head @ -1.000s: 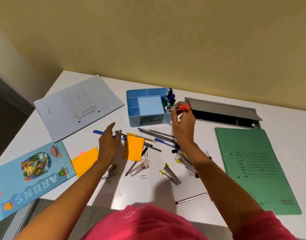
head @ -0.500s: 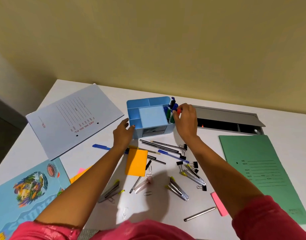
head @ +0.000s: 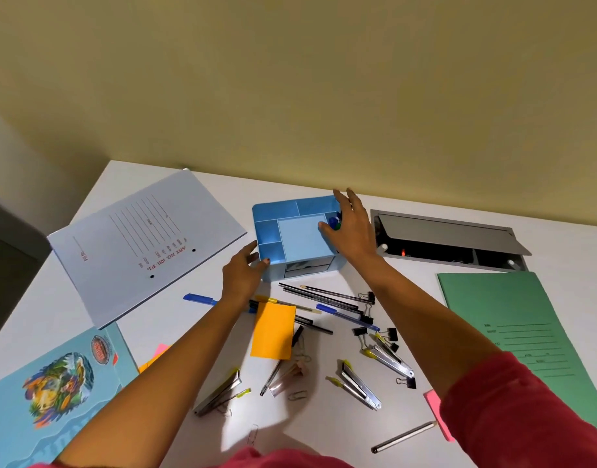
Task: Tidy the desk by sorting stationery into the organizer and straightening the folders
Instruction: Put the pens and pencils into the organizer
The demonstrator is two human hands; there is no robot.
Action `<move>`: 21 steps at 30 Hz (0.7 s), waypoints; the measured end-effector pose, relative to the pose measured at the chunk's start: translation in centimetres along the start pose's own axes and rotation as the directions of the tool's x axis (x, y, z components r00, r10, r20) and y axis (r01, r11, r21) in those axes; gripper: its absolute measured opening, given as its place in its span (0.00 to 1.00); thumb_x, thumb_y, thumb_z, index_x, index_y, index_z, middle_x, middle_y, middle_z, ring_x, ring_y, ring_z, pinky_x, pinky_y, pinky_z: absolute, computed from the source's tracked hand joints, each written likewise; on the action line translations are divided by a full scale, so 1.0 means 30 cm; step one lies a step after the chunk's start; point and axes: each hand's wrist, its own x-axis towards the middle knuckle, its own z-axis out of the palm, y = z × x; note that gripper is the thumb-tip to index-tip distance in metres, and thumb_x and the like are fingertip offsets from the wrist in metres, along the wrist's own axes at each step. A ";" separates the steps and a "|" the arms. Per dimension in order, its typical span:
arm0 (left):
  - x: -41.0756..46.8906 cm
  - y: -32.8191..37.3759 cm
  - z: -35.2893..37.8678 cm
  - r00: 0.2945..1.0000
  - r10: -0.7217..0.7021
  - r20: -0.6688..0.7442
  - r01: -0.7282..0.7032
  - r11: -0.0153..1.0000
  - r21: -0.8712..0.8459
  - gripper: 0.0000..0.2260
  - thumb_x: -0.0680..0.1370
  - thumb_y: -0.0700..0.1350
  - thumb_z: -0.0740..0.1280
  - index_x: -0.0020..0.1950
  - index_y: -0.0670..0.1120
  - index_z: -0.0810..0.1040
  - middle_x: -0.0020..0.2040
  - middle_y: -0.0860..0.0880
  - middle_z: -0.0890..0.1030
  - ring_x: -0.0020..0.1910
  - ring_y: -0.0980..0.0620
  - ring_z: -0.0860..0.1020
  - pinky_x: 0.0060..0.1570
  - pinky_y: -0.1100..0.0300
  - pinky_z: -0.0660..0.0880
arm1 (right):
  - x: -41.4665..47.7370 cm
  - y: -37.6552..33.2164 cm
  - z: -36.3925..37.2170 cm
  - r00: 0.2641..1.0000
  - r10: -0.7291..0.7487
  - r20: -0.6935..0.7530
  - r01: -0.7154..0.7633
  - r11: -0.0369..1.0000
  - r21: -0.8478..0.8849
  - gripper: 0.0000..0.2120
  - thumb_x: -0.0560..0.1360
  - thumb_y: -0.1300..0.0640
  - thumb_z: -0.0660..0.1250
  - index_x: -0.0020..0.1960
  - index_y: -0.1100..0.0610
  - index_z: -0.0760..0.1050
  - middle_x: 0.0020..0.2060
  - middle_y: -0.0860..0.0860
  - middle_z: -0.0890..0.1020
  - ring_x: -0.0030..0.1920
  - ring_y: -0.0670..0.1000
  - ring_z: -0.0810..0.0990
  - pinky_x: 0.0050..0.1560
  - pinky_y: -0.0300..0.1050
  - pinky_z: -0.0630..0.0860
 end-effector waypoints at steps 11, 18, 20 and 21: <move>0.029 -0.033 -0.004 1.000 -0.007 0.013 0.008 0.999 -0.036 0.25 0.77 0.44 0.67 0.73 0.49 0.66 0.67 0.43 0.75 0.62 0.45 0.75 0.46 0.58 0.80 | -0.072 0.045 0.045 0.945 -0.239 -0.225 0.194 0.960 -0.203 0.06 0.71 0.61 0.69 0.47 0.61 0.78 0.45 0.56 0.80 0.45 0.57 0.77 0.42 0.51 0.77; 0.034 -0.037 0.002 1.000 -0.020 0.022 0.022 0.996 -0.088 0.24 0.77 0.42 0.67 0.73 0.49 0.67 0.67 0.43 0.75 0.55 0.49 0.76 0.33 0.68 0.76 | -0.051 0.012 0.052 0.929 -0.229 -0.290 0.132 0.939 -0.318 0.05 0.73 0.61 0.67 0.42 0.63 0.77 0.35 0.58 0.80 0.36 0.58 0.77 0.32 0.48 0.74; 0.034 -0.039 0.001 0.999 -0.020 0.026 0.022 0.996 -0.088 0.24 0.77 0.43 0.67 0.73 0.50 0.67 0.67 0.43 0.75 0.57 0.48 0.76 0.34 0.68 0.76 | -0.052 0.020 0.049 0.914 -0.288 -0.285 0.171 0.912 -0.374 0.06 0.73 0.61 0.68 0.41 0.64 0.77 0.33 0.58 0.80 0.34 0.58 0.77 0.30 0.47 0.73; 0.035 -0.040 0.000 0.999 -0.021 0.026 0.024 0.996 -0.087 0.24 0.77 0.43 0.67 0.73 0.50 0.67 0.67 0.43 0.75 0.57 0.47 0.76 0.34 0.67 0.76 | -0.052 0.026 0.047 0.908 -0.306 -0.287 0.183 0.904 -0.387 0.06 0.73 0.60 0.68 0.41 0.64 0.77 0.33 0.58 0.80 0.33 0.58 0.77 0.30 0.47 0.73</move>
